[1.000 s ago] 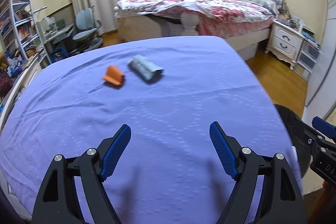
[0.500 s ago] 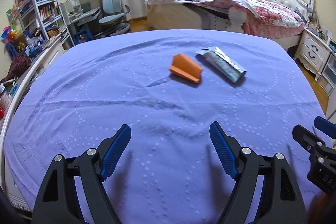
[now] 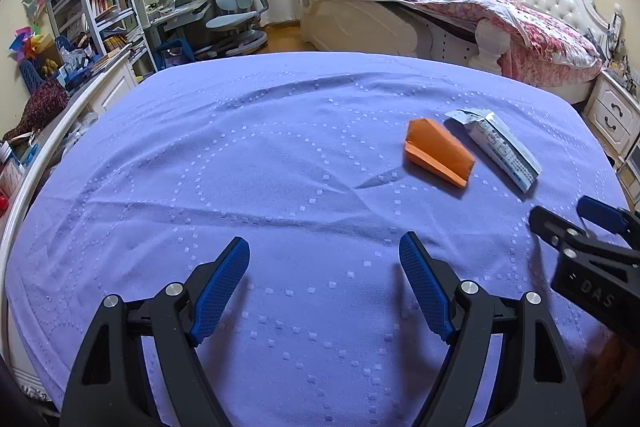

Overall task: Collect trash
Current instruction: 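Grasp the white printed packet with the right gripper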

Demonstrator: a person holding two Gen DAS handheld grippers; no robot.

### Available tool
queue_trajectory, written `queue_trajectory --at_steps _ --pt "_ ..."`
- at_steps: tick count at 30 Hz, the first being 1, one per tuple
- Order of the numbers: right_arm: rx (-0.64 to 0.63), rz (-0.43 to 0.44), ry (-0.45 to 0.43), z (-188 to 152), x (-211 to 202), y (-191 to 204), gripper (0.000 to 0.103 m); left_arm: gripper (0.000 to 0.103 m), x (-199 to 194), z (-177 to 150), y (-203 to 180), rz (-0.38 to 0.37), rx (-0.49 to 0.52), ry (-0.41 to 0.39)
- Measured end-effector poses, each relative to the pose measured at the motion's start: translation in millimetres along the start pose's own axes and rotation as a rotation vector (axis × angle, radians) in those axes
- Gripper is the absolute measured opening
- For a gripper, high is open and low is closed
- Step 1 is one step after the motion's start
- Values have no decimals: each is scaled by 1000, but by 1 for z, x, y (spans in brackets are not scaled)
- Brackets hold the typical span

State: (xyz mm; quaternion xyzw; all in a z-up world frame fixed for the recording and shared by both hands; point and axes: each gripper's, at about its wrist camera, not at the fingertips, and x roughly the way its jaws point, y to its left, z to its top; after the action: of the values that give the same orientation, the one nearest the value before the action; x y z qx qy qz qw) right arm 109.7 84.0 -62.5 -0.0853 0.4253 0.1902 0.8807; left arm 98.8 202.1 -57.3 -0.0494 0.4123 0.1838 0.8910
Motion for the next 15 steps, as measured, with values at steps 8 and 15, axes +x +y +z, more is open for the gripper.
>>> queue_trajectory --at_steps 8,15 --pt "-44 -5 3 24 21 14 70 77 7 6 9 -3 -8 0" --pt "-55 -5 -5 40 32 22 51 77 14 11 13 -7 -20 16"
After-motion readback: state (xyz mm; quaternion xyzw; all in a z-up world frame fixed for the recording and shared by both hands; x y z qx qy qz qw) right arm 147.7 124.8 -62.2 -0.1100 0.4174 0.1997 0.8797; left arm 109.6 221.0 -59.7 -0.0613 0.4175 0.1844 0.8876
